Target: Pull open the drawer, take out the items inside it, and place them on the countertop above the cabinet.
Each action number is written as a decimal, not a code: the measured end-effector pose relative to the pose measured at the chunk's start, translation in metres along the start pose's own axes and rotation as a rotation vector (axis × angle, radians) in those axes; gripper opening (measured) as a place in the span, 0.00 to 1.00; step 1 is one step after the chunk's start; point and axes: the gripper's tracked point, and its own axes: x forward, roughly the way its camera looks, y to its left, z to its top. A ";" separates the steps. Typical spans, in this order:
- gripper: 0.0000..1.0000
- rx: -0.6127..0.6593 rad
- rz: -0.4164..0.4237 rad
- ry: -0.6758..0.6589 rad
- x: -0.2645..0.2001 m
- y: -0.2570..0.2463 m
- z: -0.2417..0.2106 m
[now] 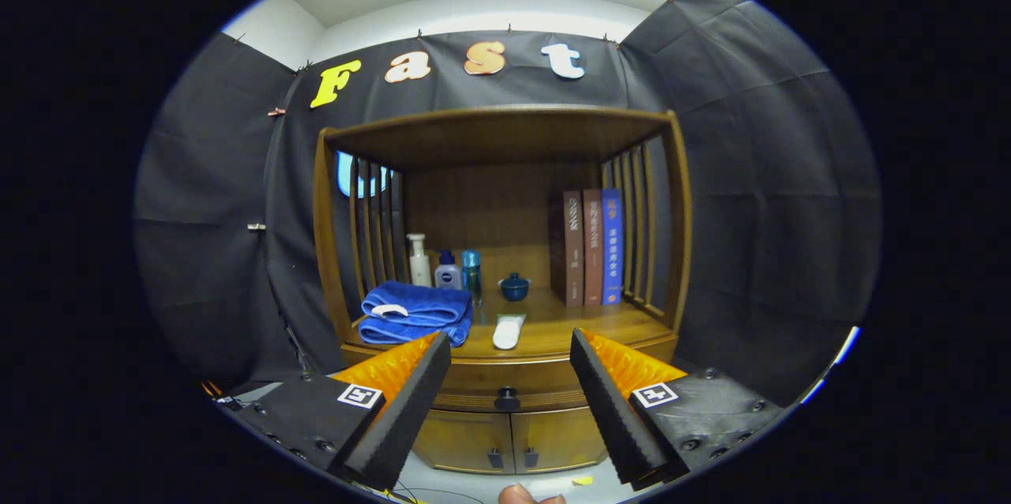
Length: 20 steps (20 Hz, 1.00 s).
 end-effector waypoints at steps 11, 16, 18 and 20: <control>0.99 0.026 0.040 -0.037 -0.109 -0.003 0.061; 0.99 0.042 0.038 -0.054 -0.120 -0.010 0.068; 0.99 0.039 0.048 -0.066 -0.123 -0.006 0.072; 0.99 0.031 0.048 -0.072 -0.124 -0.005 0.073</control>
